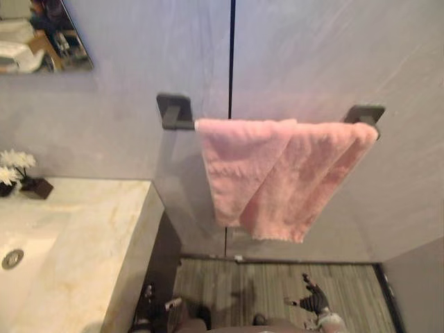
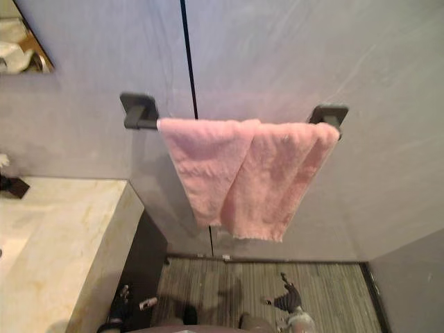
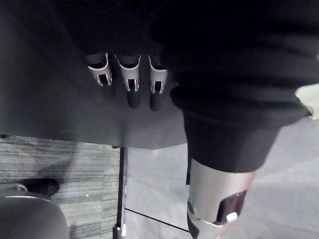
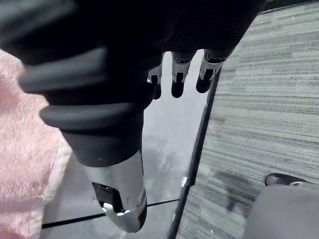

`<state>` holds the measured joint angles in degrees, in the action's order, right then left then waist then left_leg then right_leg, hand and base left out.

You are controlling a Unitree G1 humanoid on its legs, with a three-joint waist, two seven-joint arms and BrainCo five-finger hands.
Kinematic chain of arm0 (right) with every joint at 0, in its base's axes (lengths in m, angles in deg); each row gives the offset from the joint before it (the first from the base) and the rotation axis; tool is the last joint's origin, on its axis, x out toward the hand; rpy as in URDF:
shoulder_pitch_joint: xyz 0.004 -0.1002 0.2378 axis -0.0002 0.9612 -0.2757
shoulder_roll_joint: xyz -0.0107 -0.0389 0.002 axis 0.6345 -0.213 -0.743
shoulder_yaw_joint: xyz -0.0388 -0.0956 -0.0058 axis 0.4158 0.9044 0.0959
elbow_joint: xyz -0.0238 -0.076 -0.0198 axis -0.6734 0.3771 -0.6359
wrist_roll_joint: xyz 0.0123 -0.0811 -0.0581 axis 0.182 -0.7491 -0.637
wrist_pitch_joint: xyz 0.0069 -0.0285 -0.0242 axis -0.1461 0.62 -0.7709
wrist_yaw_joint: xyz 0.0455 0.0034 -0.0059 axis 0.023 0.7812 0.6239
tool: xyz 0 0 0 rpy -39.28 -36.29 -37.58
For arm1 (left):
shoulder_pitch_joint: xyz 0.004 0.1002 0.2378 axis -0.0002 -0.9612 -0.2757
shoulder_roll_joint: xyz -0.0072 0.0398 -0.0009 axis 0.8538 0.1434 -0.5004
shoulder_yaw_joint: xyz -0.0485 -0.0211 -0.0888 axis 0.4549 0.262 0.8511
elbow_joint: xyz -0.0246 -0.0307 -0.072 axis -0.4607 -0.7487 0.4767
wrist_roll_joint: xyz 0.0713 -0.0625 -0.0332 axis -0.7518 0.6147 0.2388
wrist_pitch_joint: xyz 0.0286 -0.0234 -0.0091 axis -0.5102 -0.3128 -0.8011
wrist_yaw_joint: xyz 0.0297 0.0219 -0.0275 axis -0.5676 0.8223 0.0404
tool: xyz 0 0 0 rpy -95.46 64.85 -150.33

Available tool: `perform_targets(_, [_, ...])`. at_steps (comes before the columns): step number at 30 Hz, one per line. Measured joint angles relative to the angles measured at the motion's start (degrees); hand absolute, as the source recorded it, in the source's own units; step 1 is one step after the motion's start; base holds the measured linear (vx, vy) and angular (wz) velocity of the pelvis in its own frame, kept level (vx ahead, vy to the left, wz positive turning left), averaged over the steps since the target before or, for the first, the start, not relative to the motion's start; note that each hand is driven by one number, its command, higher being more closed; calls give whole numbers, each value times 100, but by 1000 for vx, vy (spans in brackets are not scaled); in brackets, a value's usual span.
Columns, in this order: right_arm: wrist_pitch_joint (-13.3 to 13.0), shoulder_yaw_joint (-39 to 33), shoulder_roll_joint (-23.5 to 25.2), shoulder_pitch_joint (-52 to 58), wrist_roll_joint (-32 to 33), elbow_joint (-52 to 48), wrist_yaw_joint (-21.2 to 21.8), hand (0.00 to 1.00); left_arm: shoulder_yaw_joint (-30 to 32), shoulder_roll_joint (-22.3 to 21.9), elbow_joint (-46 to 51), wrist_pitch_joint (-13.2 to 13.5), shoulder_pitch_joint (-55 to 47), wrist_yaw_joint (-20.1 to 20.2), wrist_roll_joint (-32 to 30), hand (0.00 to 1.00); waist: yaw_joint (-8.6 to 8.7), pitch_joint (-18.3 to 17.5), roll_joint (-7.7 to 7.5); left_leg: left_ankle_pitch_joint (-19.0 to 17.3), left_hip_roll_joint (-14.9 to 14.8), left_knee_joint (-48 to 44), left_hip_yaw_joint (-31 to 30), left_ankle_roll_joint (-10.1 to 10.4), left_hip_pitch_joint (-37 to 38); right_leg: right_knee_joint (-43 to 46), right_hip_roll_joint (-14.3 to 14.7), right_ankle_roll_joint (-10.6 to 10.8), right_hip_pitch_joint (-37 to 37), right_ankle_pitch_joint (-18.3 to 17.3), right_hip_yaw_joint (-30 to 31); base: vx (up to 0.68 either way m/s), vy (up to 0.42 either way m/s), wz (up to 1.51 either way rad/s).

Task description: Organize washtable

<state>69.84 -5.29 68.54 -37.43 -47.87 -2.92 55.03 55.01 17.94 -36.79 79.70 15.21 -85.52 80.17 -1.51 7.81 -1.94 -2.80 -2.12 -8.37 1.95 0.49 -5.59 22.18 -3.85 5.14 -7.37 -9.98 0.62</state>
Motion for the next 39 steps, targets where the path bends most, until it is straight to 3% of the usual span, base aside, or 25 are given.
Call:
perform_targets(1, [12, 34, 4, 115, 54, -185, 0, 0, -20, 4, 72, 1, 98, -59, 24, 0, 5, -7, -25, -76, 6, -331, -203, 7, -277, 1176, -69, 31, -222, -314, 155, -17, -100, 78])
perform_targets(3, [7, 131, 25, 323, 215, -426, -2, 0, -13, -5, 281, 6, 112, -71, 52, 0, -49, -50, -79, -105, 33, -835, -482, 88, -640, 2226, -195, 316, -147, -538, 440, 0, -151, 74])
perform_targets(4, [5, 138, 36, 338, 245, -486, -2, 0, -11, -4, 339, 7, 117, -74, 83, 0, -95, -55, -116, -104, 34, -958, -493, 90, -752, 2362, -245, 361, -88, -572, 540, -83, -216, 47])
perform_targets(6, [-7, 135, 27, 269, 367, -647, -22, 0, 8, -59, 422, 6, 130, -148, 168, 0, -248, -46, -231, -93, 26, -1443, -489, 106, -1167, 1798, -357, 393, 487, -732, 856, -177, -261, 36])
perform_targets(8, [8, 128, -50, -4, 423, -625, -142, 0, 55, -261, 424, 8, 99, -185, 198, 0, -367, 38, -115, 236, -184, -1323, -505, 411, -1311, 717, -153, 66, 970, -1389, 715, -307, -305, 28])
perform_targets(10, [-22, 135, -98, -139, 477, -629, -257, 0, -21, -430, 432, 14, 124, -202, 219, 0, -404, 57, 18, 626, -339, -976, -621, 539, -1464, 404, 22, -245, 935, -1651, 366, -417, -345, 44])
perform_targets(11, [-14, 133, -161, -243, 480, -608, -282, 0, -83, -532, 423, 7, 146, -200, 260, 0, -373, 145, 209, 1012, -467, -669, -733, 594, -1503, 393, 241, -377, 878, -1654, 167, -539, -360, 107])
perform_targets(12, [3, 106, -195, -288, 480, -544, -309, 0, -171, -602, 427, 5, 142, -191, 267, 0, -250, 252, 238, 1321, -613, -170, -522, 545, -1404, 389, 314, -632, 771, -1499, -250, -489, -328, 139])
perform_targets(14, [17, 72, -137, -208, 487, -547, -395, 0, -215, -504, 451, -3, 136, -183, 265, 0, -229, 285, 169, 881, -575, -837, -49, 581, -1382, 413, 262, -799, 691, -1396, -617, -332, -242, 111])
perform_targets(16, [20, 112, -183, -192, 487, -588, -384, 0, -214, -396, 611, 1, 133, -185, 255, 0, -231, 334, 67, 222, -636, -1856, 269, 509, -1358, 307, 178, -900, 537, -1134, -893, -254, -169, 70])
perform_targets(17, [20, 111, -183, -188, 488, -597, -383, 0, -214, -400, 652, 1, 117, -184, 248, 0, -233, 327, 76, 87, -701, -2083, 318, 514, -1312, 249, 178, -922, 514, -1053, -968, -274, -104, 63])
perform_targets(18, [18, 106, -195, -143, 488, -599, -377, 0, -215, -400, 704, 3, 100, -175, 246, 0, -217, 324, 85, -283, -881, -2667, 411, 542, -1078, 56, 187, -976, 527, -871, -1173, -235, -53, 60])
perform_targets(20, [-4, 87, -193, -145, 488, -529, -365, 0, -218, -396, 678, 4, 118, -173, 239, 0, -155, 300, 125, -575, -1141, -2947, 654, 499, -673, -172, 193, -984, 562, -684, -1412, -210, -10, 68])
perform_targets(22, [-11, -38, -207, -251, 534, -244, -354, 0, -243, -387, 470, 5, 227, -166, 189, 0, 94, 215, 253, -637, -1537, -2518, 1048, 423, 116, -539, 180, -943, 581, -377, -1879, -200, 56, 101])
perform_targets(23, [-12, -98, -214, -275, 560, -191, -356, 0, -272, -375, 416, 5, 277, -166, 188, 0, 125, 174, 305, -632, -1592, -2318, 1102, 425, 256, -550, 160, -921, 515, -327, -1978, -208, 166, 108])
perform_targets(24, [-10, -183, -241, -339, 596, -99, -361, 0, -326, -351, 361, 6, 397, -166, 188, 0, 243, 137, 377, -369, -1633, -1705, 1167, 500, 590, -514, 90, -849, 326, -262, -2177, -237, 231, 115])
perform_targets(25, [-6, -378, -276, -453, 619, 40, -369, 0, -377, -311, 344, 7, 525, -167, 188, 0, 384, 96, 516, -174, -1511, -860, 1161, 744, 862, -525, 17, -749, 173, -147, -2407, -199, 207, 114])
perform_targets(28, [-11, -398, -219, -553, 674, 179, -374, 0, -574, 11, 285, 8, 647, -169, 169, 0, 383, 95, 506, -196, -1353, -141, 1228, 780, 964, -946, -57, -654, 227, 375, -2567, -199, 292, 63])
perform_targets(32, [-9, -357, -152, -630, 694, 305, -370, 0, -550, 258, 159, 6, 598, -172, 25, 0, 387, 121, 474, -257, -1080, -187, 1169, 859, 704, -1284, -254, -435, 268, 829, -2391, -180, 199, 25])
perform_targets(33, [-7, -357, -153, -607, 693, 307, -369, 0, -546, 274, 160, 7, 595, -173, 5, 0, 388, 122, 505, -298, -1030, -188, 1108, 804, 652, -1312, -219, -447, 243, 901, -2077, -200, 251, 56])
perform_targets(34, [-5, -360, -153, -586, 693, 301, -364, 0, -542, 330, 179, 17, 609, -174, -17, 0, 397, 115, 550, -484, -1004, -186, 888, 730, 514, -1340, -100, -429, 155, 879, -1240, -150, 285, 79])
perform_targets(35, [5, -362, -100, -543, 694, 345, -355, 0, -543, 404, 168, 37, 644, -172, -35, 0, 391, 161, 462, -614, -880, -174, 599, 670, 350, -1297, -47, -160, 45, 554, -368, -171, 260, 83])
perform_targets(36, [18, -360, -92, -550, 694, 387, -354, 0, -535, 448, 127, 31, 664, -173, -36, 0, 389, 174, 418, -579, -849, -217, 493, 644, 293, -1201, -3, -120, -36, 489, -162, -176, 105, 88])
perform_targets(37, [38, -359, -108, -523, 695, 388, -354, 0, -493, 430, 108, 32, 616, -182, -35, 0, 400, 182, 382, -511, -762, -291, 240, 640, 117, -1045, 52, -133, -100, 382, 25, -165, -8, 77])
perform_targets(39, [88, -351, -109, -356, 713, 394, -359, 0, -506, 331, 2, 33, 596, -187, -36, 0, 409, 184, 381, -356, -566, -231, -220, 616, -60, -720, -90, -94, -91, 118, -274, -148, -26, 125])
